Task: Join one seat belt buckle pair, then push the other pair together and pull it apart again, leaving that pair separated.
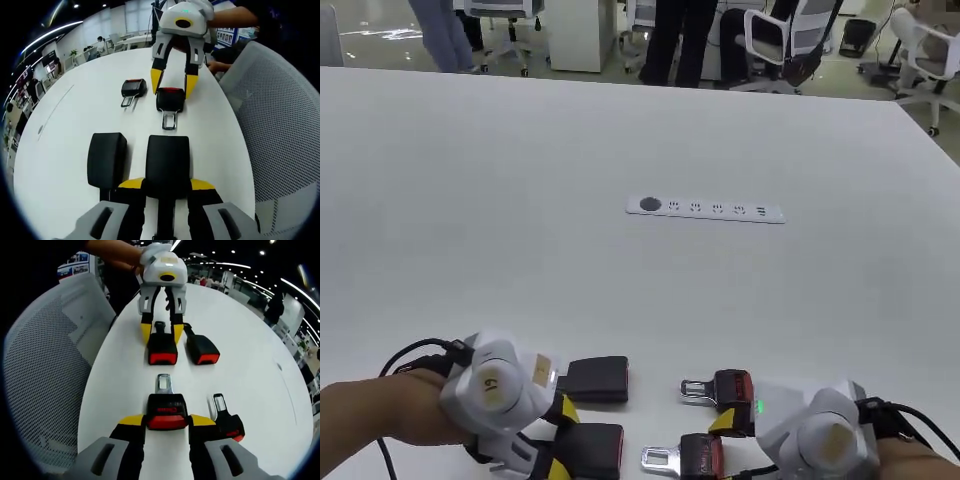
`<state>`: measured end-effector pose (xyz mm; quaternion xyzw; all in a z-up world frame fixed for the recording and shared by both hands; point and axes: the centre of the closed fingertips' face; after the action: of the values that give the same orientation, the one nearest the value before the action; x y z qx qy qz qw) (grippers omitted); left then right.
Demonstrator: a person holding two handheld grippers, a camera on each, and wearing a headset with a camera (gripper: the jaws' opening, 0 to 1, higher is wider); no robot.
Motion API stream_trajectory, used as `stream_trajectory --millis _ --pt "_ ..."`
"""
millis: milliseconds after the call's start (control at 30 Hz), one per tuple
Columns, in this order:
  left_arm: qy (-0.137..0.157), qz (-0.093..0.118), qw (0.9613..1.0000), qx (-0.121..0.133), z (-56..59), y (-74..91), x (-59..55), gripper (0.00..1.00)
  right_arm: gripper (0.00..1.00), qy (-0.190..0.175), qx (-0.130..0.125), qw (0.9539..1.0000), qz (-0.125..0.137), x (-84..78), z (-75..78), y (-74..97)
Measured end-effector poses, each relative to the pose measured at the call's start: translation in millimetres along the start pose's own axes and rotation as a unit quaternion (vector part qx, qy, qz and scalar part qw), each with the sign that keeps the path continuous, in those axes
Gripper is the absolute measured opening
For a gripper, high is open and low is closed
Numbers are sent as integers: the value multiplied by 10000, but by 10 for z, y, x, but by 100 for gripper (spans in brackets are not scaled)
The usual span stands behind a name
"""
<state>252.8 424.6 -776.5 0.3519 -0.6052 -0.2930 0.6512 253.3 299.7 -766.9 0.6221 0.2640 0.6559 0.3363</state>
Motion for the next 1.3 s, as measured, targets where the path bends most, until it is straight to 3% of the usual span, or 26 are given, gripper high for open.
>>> stream_trajectory --millis 900,1300 --pt "0 -11 10000 -9 4 2 6 33 30 79 101 9998 127 262 -29 -266" --pt "12 35 10000 -1 -20 -6 -33 33 29 -53 11 9997 217 267 -36 -256"
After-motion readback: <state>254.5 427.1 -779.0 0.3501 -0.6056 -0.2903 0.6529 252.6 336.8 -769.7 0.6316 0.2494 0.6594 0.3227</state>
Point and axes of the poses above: the centre of the closed fingertips' face, and the gripper's own axes: y roughly backward along the fingers, z roughly to its right, x roughly out of its top, and after that the axes turned 1 degree about z, right-handed
